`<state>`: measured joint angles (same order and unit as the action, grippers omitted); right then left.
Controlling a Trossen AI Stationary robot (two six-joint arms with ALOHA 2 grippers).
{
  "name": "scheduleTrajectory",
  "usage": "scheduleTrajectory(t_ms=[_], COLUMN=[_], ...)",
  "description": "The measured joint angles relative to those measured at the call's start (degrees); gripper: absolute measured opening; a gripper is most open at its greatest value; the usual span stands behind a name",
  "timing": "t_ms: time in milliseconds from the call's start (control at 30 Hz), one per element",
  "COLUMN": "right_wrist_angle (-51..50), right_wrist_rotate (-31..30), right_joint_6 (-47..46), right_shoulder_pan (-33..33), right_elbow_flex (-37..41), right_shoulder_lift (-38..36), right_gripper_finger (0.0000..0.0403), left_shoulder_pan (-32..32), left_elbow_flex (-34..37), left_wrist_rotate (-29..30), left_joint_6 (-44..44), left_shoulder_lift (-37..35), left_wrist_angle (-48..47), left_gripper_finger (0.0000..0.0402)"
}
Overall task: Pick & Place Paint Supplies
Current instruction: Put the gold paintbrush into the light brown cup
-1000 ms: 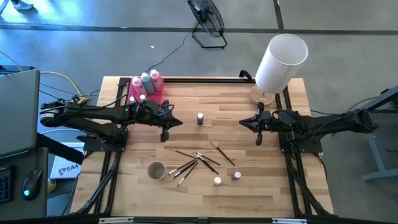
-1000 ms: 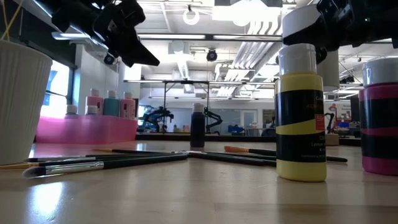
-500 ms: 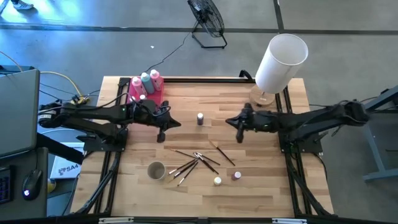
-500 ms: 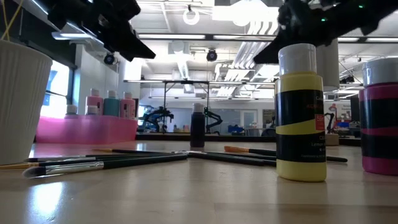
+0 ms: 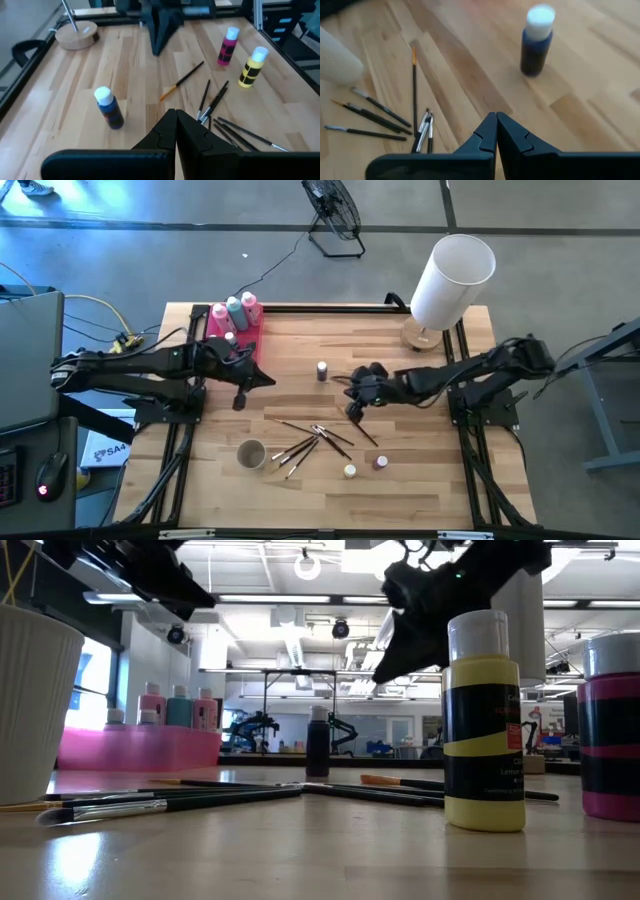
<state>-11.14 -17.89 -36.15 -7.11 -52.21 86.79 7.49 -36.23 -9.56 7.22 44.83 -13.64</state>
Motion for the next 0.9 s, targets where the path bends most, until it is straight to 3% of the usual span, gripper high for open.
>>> scheduleTrajectory(t_ms=[367, 500, 633, 900], right_wrist_angle=[-10.1, -10.1, -10.9, -11.4], right_wrist_rotate=[-4.8, -4.6, -0.7, 0.0], right_joint_6=[-6.1, -6.3, -6.5, -2.8], right_shoulder_pan=[-2.7, -2.5, -1.9, -1.5], right_elbow_flex=[-13.3, -14.1, -14.1, -14.1], right_shoulder_lift=[12.1, 15.7, 17.7, 17.9], right_gripper_finger=[0.0002, 0.0002, 0.0002, 0.0007], left_shoulder_pan=[0.0, 0.0, 0.0, 0.0], left_elbow_flex=[0.0, 0.0, 0.0, 0.0], left_wrist_rotate=[0.0, 0.0, 0.0, -0.4], left_joint_6=[-0.1, -0.3, -0.3, -0.3], left_shoulder_lift=[-2.8, -2.7, -2.7, -2.7], left_wrist_angle=[-1.9, -3.9, -4.1, -4.5], left_gripper_finger=[0.0003, 0.0003, 0.0003, 0.0003])
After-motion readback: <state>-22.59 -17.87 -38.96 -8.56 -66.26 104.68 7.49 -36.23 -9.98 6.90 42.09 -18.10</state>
